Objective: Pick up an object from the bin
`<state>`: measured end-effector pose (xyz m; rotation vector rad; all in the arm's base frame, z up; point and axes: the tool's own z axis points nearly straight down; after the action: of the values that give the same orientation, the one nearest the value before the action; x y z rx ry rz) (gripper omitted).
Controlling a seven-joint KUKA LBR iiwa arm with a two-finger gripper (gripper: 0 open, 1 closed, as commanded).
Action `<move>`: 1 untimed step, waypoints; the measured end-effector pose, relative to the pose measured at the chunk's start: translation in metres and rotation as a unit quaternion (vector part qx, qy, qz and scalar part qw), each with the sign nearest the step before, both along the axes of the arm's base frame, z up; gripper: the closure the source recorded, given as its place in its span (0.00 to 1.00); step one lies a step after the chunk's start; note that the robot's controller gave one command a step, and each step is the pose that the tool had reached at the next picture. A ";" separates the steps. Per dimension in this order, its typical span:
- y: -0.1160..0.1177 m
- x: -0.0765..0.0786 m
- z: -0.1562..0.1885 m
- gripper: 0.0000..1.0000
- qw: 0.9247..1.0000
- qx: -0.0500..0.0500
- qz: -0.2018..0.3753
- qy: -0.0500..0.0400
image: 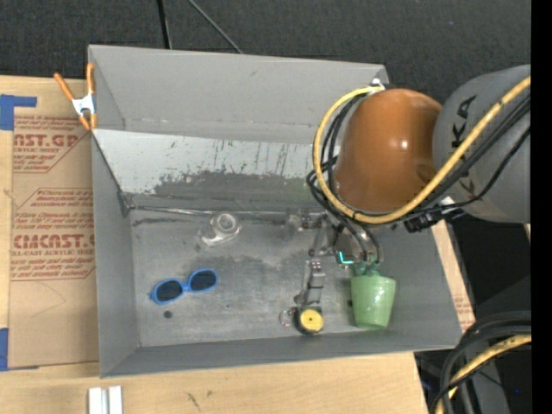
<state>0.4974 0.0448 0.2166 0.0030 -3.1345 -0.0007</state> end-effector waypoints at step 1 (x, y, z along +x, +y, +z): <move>-0.103 -0.016 -0.082 0.00 1.000 -0.002 -0.008 0.000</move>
Offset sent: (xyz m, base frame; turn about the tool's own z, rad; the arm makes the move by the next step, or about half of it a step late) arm -0.0136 -0.0983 -0.0780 0.0085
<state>0.4815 -0.0582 0.1343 -0.0228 -3.1344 0.0045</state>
